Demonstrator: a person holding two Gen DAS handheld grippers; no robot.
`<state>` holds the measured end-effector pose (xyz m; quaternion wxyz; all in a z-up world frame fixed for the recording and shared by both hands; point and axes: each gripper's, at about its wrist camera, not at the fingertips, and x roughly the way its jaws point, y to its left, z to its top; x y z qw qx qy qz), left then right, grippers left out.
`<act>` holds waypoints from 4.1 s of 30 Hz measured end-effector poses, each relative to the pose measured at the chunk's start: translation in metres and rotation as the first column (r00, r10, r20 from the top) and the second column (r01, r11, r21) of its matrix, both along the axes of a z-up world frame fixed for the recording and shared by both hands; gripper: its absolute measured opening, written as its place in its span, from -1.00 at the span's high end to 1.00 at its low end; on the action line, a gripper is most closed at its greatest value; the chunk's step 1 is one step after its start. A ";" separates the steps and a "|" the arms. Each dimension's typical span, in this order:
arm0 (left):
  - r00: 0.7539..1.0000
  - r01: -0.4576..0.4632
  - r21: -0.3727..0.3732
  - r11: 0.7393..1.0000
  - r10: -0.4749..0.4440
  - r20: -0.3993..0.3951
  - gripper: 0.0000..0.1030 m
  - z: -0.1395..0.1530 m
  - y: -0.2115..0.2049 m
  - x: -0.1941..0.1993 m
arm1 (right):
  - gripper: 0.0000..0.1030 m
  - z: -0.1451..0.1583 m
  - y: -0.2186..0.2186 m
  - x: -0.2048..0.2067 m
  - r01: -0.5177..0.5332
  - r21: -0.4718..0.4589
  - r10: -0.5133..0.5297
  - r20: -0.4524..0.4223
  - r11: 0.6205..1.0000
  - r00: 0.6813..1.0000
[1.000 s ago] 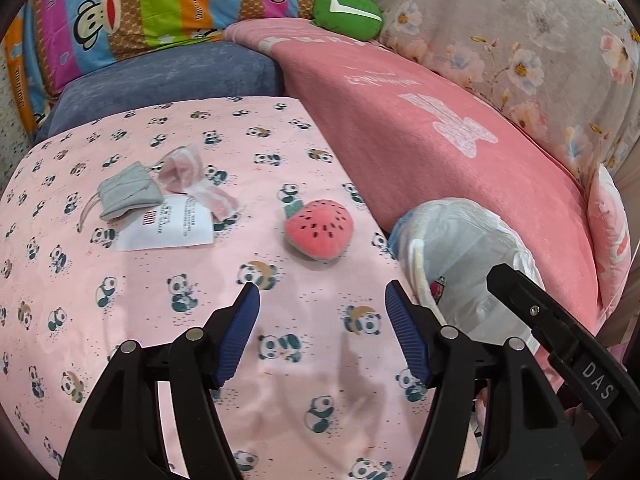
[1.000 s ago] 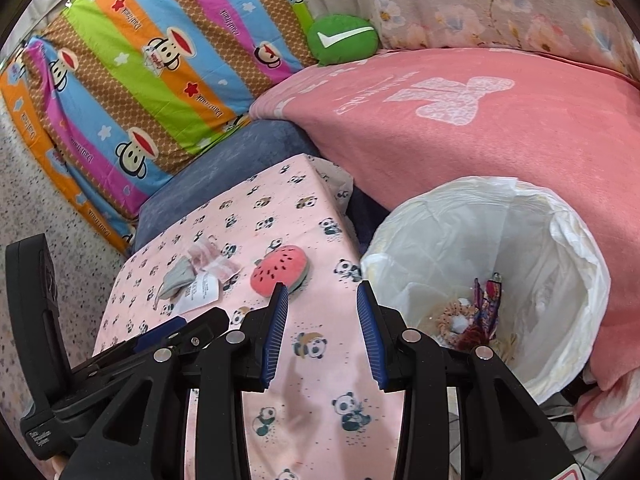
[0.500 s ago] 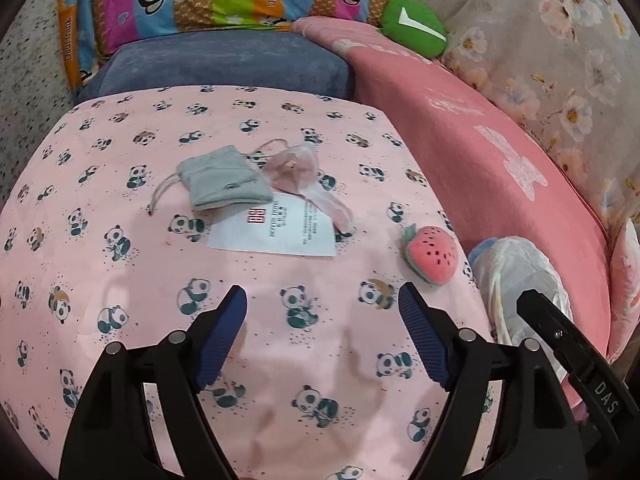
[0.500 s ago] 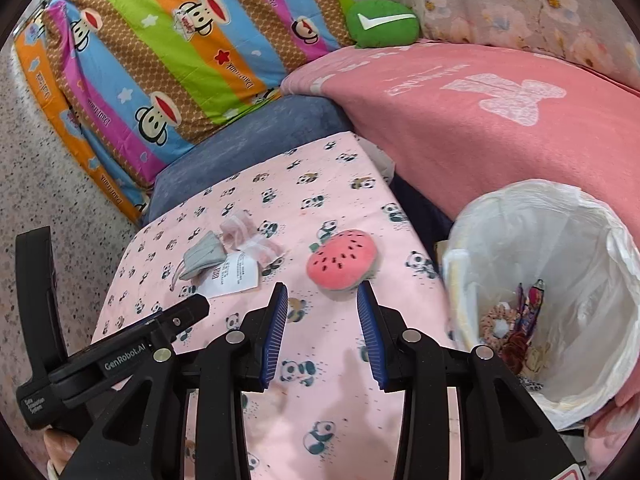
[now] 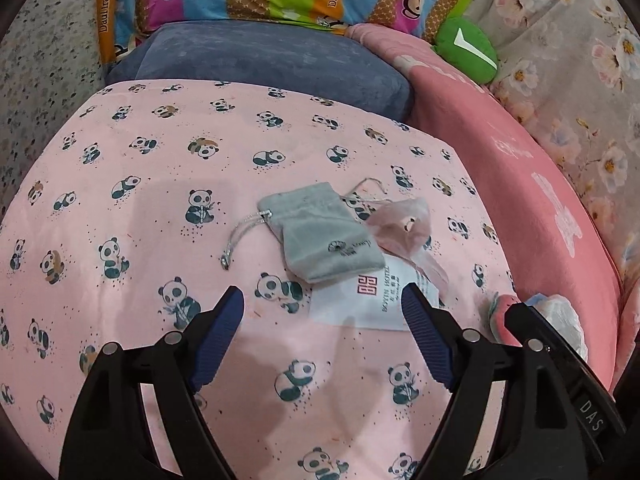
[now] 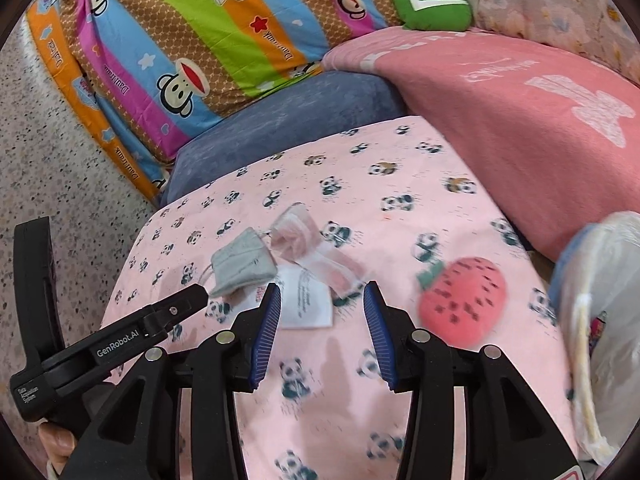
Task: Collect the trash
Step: 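Grasp the grey drawstring pouch with the left tool while the right tool grasps the sheer pink mesh bag, then carry the pouch and mesh bag with both tools over the trash bin, then open both tools to drop the pouch and mesh bag into the bin, then move both open tools back toward the watermelon plush and white card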
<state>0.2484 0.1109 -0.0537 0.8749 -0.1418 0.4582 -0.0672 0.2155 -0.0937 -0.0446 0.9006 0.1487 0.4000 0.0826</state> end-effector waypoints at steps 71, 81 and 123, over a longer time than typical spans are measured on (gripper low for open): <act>0.854 0.487 0.063 0.871 -0.490 0.173 0.97 0.103 -0.273 -0.135 | 0.76 0.069 -0.232 -0.163 0.349 0.096 -0.360 0.153 0.932 0.920; 0.829 0.533 0.073 0.843 -0.537 0.153 0.96 0.094 -0.305 -0.141 | 0.74 0.053 -0.258 -0.176 0.394 0.103 -0.405 0.127 0.913 0.906; 0.900 0.419 0.062 0.906 -0.423 0.108 0.31 0.069 -0.245 -0.121 | 0.30 0.041 -0.204 -0.153 0.320 0.052 -0.323 0.081 0.946 0.943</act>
